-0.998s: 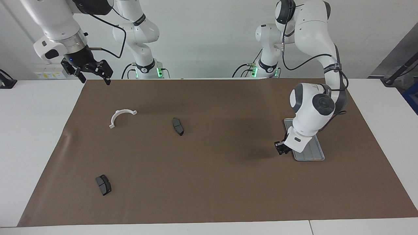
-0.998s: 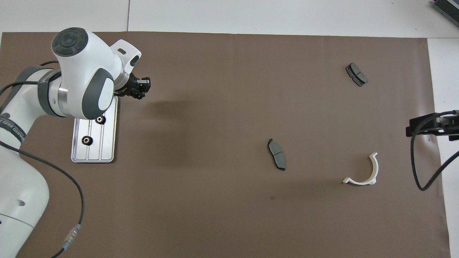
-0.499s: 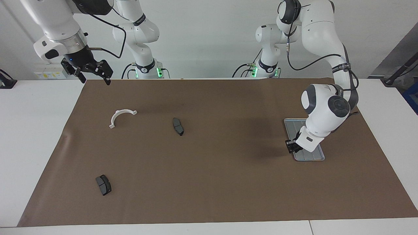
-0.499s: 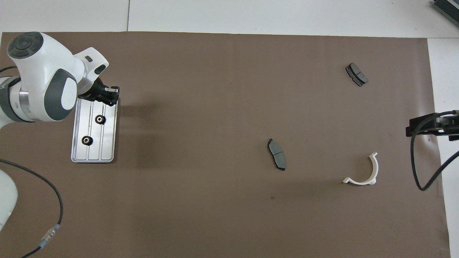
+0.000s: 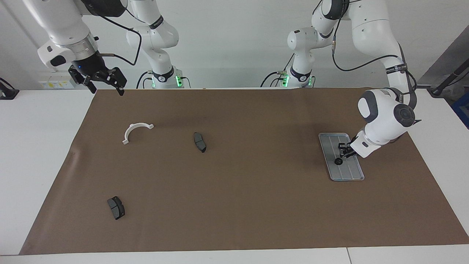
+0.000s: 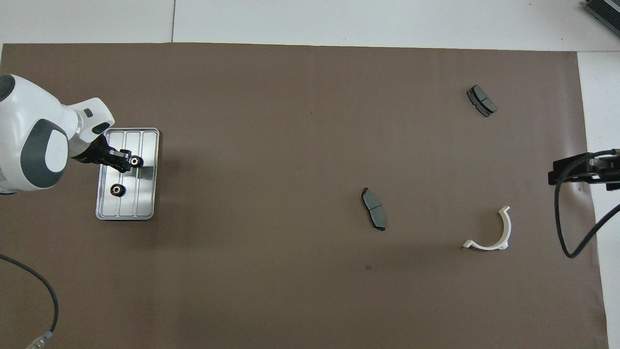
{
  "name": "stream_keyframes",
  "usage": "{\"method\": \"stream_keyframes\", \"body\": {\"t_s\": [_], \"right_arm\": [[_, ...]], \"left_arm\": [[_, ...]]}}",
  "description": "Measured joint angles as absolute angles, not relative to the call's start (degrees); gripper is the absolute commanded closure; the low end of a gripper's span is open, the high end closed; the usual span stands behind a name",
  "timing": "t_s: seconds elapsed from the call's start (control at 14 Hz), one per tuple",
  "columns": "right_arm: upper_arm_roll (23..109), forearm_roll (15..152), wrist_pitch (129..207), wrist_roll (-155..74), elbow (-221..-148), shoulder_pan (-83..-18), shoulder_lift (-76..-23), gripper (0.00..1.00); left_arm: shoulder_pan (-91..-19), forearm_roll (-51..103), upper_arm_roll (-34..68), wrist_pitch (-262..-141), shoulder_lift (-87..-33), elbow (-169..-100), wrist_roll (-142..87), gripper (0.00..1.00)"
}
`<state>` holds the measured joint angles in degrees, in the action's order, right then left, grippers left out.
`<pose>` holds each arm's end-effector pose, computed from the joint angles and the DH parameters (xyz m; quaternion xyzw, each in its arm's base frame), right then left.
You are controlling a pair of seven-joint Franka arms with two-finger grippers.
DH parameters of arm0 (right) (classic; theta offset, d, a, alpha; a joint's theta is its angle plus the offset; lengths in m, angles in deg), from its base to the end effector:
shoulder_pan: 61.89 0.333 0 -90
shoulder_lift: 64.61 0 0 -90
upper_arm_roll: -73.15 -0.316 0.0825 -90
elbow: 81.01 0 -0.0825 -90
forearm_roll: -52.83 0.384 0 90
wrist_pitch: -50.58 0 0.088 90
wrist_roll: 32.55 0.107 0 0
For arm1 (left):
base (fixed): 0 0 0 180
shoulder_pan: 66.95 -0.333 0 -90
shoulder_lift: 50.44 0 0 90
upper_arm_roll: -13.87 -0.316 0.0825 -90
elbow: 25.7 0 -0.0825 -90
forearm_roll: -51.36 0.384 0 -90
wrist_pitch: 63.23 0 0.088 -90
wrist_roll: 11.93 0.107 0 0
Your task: Pick bearing gear from pile to tray
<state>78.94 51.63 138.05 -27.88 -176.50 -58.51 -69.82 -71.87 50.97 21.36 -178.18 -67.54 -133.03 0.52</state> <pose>0.5200 -0.0267 0.6244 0.9978 -0.0616 -0.0246 0.0064 0.6038 -0.0237 0.3431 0.9883 -0.1273 -0.0792 0.0292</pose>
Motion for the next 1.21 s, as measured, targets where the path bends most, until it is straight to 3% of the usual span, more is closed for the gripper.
{"method": "stream_keyframes", "body": {"t_s": [0.86, 1.0, 1.21], "right_arm": [[78.9, 51.6, 138.1, -27.9, -176.5, -58.5, -69.8, 0.00], [78.9, 51.6, 138.1, -27.9, -176.5, -58.5, -69.8, 0.00], [78.9, 51.6, 138.1, -27.9, -176.5, -58.5, -69.8, 0.00]], "left_arm": [[-71.1, 51.0, 20.8, -184.2, -63.8, -142.6, 0.3, 0.92], [-71.2, 51.0, 20.6, -184.9, -63.5, -143.4, 0.3, 0.77], [-71.2, 51.0, 20.5, -185.0, -62.9, -144.1, 0.3, 0.25]]}}
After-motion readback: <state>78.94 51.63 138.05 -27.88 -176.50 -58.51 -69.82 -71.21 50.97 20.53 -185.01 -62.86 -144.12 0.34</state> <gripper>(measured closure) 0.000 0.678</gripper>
